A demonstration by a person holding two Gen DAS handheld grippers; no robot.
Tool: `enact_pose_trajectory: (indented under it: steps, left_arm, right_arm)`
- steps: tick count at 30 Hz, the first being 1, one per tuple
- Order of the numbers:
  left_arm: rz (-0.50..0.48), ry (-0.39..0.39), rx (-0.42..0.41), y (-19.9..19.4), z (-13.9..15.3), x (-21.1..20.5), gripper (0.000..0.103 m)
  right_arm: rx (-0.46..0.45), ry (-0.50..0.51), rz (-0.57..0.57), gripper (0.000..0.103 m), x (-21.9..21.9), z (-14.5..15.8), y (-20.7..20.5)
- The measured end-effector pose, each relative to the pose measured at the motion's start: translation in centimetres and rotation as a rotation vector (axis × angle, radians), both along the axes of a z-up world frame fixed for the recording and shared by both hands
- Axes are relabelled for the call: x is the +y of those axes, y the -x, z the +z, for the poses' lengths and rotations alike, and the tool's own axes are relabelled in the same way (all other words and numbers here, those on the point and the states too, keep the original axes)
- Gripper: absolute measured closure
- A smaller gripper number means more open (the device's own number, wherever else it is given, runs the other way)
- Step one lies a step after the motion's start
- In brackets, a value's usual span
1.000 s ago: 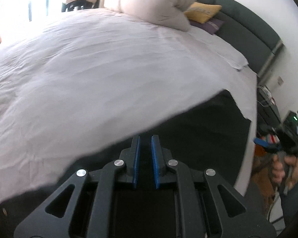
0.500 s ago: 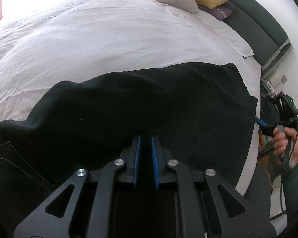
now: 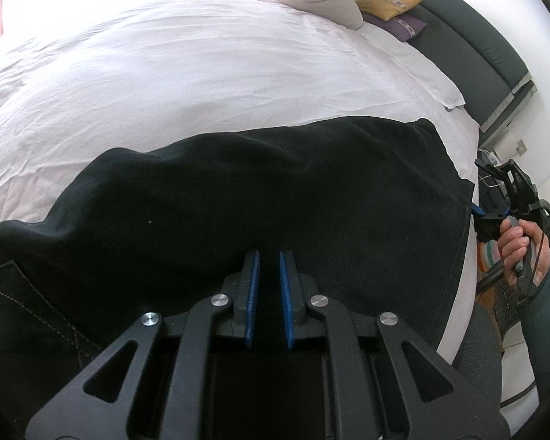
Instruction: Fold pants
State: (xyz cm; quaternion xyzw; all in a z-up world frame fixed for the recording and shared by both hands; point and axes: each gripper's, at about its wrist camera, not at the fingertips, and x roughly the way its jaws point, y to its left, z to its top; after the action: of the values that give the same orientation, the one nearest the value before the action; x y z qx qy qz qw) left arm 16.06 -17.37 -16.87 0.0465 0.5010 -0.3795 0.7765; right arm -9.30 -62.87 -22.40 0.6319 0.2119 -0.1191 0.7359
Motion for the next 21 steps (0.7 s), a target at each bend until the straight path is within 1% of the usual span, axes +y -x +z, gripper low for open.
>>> enact_pose_trajectory:
  steps: [2,4,6,7,9,10,12,13,15,16,18,21]
  left_arm:
    - [0.000,0.000,-0.001,0.0,0.0,0.0,0.092]
    - [0.000,0.001,0.000,0.0,0.0,0.0,0.092]
    - [0.001,0.003,0.002,0.0,0.0,-0.1,0.092]
    - [0.001,0.003,0.001,0.0,0.0,-0.1,0.092]
    - [0.001,0.004,0.000,0.0,0.0,-0.1,0.092]
    - [0.002,0.004,0.000,0.0,0.0,-0.1,0.092]
    - [0.002,0.004,0.000,-0.1,0.0,-0.2,0.092]
    - [0.002,0.005,0.002,-0.1,0.0,-0.2,0.092]
    - [0.004,0.005,0.007,-0.1,0.0,-0.3,0.092]
    - [0.005,0.006,0.009,-0.2,0.0,-0.3,0.092]
    - [0.014,0.003,0.016,-0.2,0.1,-0.4,0.092]
    - [0.031,-0.002,0.022,-0.3,0.3,-0.6,0.092]
  right_arm:
    - [-0.002,-0.001,0.020,0.033,0.3,-0.2,-0.3]
    - [-0.002,-0.005,0.016,0.038,0.4,-0.4,-0.3]
    - [-0.004,-0.018,0.009,0.048,0.3,-0.7,-0.1]
    - [-0.001,-0.024,0.007,0.051,0.3,-0.9,0.0]
    - [0.005,-0.039,-0.004,0.063,0.2,-1.2,0.5]
    - [0.004,-0.045,-0.009,0.065,0.2,-1.3,0.5]
    - [0.007,-0.045,-0.013,0.075,0.2,-1.5,0.6]
    - [0.011,-0.042,-0.013,0.077,0.2,-1.5,0.6]
    - [0.027,-0.026,-0.009,0.084,0.5,-1.3,0.7]
    - [0.038,-0.009,-0.005,0.085,0.6,-1.1,0.5]
    - [0.060,0.045,0.010,0.091,1.0,-0.2,0.3]
    - [0.078,0.126,0.029,0.093,1.7,1.1,-0.4]
